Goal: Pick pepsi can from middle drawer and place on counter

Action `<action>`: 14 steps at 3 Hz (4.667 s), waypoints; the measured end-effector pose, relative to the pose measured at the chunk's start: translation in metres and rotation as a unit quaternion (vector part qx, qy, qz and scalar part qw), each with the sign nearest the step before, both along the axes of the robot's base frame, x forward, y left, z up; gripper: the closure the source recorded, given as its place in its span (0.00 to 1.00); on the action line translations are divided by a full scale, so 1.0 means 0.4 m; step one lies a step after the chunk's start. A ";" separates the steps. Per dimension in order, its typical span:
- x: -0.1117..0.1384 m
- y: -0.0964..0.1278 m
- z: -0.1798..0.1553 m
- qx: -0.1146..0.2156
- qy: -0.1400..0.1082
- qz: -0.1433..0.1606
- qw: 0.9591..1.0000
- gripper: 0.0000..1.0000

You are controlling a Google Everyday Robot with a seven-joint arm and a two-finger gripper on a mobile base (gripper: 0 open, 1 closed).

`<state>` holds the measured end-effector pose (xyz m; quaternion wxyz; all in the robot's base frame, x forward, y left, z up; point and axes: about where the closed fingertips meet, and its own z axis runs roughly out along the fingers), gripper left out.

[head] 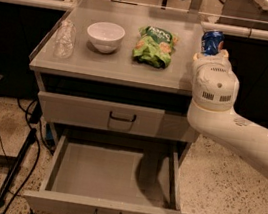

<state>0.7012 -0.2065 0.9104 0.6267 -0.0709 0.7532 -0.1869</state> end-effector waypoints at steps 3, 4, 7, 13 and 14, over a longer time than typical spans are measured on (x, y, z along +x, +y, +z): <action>0.009 0.052 -0.056 0.020 0.005 -0.017 1.000 1.00; 0.030 0.065 -0.048 0.019 0.016 -0.003 1.000 1.00; 0.221 0.115 0.221 -0.007 0.017 0.050 0.999 1.00; 0.205 0.098 -0.026 0.063 0.178 0.090 0.978 1.00; 0.228 0.096 -0.062 0.061 0.199 0.090 0.974 1.00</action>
Offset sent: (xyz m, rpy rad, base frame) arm -0.0009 0.0212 -0.0331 0.2691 -0.0221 -0.1038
